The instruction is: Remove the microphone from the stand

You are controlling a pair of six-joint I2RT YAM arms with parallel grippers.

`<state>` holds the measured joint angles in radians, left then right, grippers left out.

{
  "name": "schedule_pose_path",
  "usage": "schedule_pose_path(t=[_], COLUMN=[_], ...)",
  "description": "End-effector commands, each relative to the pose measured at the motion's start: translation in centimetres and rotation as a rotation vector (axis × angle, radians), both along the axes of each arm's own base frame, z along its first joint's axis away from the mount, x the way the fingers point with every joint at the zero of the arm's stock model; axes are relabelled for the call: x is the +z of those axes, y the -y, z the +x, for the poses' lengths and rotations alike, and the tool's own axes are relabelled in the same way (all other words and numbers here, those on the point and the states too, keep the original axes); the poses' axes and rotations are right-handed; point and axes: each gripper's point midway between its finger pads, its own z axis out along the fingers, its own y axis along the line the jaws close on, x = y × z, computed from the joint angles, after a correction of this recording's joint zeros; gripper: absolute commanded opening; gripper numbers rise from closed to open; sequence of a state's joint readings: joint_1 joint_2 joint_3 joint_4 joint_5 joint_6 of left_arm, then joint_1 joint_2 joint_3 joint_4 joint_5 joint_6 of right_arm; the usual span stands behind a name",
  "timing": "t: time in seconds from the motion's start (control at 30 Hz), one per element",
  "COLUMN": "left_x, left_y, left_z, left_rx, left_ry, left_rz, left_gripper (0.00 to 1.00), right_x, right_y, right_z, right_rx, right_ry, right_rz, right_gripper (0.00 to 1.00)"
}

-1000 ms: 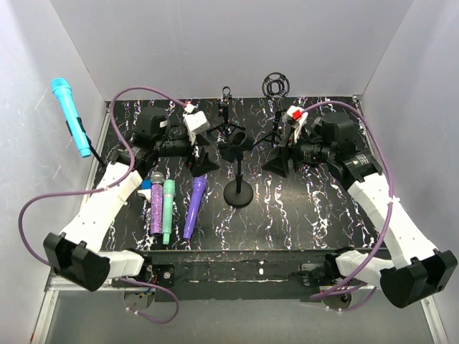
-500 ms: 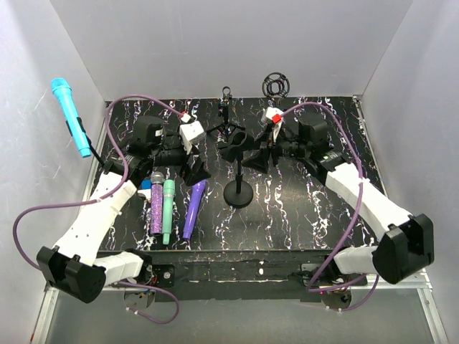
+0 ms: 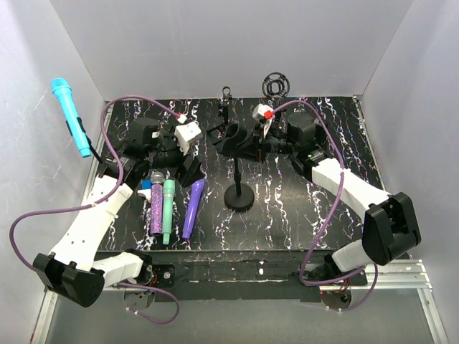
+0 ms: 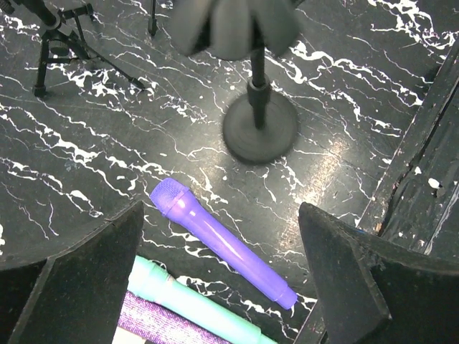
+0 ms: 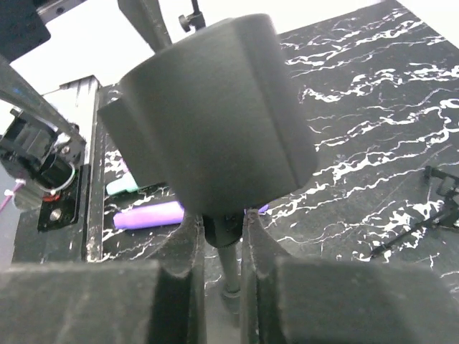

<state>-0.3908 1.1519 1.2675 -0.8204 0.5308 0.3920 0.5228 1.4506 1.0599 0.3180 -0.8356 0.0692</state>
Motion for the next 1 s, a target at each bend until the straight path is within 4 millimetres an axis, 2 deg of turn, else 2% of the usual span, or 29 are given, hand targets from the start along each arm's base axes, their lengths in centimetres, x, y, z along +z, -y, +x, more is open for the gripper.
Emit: schedule_pose_path(t=[0.0, 0.07, 0.27, 0.43, 0.57, 0.7, 0.77, 0.87, 0.97], left_x=[1.3, 1.1, -1.5, -4.0, -6.0, -7.9, -8.4, -8.7, -9.2], left_y=[1.3, 2.4, 4.3, 6.7, 8.8, 9.9, 10.6, 11.8, 12.7], left_z=[0.0, 0.5, 2.2, 2.8, 3.3, 4.6, 5.0, 5.3, 5.8], left_rx=[-0.027, -0.031, -0.044, -0.078, -0.092, -0.058, -0.069, -0.107, -0.12], left_ry=[0.036, 0.017, -0.012, -0.07, -0.077, -0.134, -0.154, -0.173, -0.17], left_rz=[-0.083, -0.13, -0.2, -0.241, -0.239, -0.237, -0.247, -0.262, -0.26], left_gripper=[0.88, 0.86, 0.84, 0.81, 0.74, 0.66, 0.65, 0.56, 0.52], right_x=[2.7, 2.6, 2.0, 0.8, 0.4, 0.5, 0.7, 1.0, 0.4], right_y=[0.2, 0.6, 1.9, 4.0, 3.6, 3.4, 3.1, 2.5, 2.2], right_z=[0.7, 1.3, 4.1, 7.4, 7.4, 7.4, 7.2, 6.7, 6.5], right_rx=[-0.084, -0.168, -0.397, -0.69, -0.683, -0.678, -0.651, -0.585, -0.571], right_ry=[-0.011, -0.074, -0.238, -0.413, -0.454, -0.47, -0.454, -0.424, -0.454], right_rz=[0.068, 0.061, 0.037, 0.036, 0.041, 0.055, 0.066, 0.086, 0.085], right_gripper=[0.01, 0.01, 0.01, 0.01, 0.01, 0.01, 0.01, 0.01, 0.01])
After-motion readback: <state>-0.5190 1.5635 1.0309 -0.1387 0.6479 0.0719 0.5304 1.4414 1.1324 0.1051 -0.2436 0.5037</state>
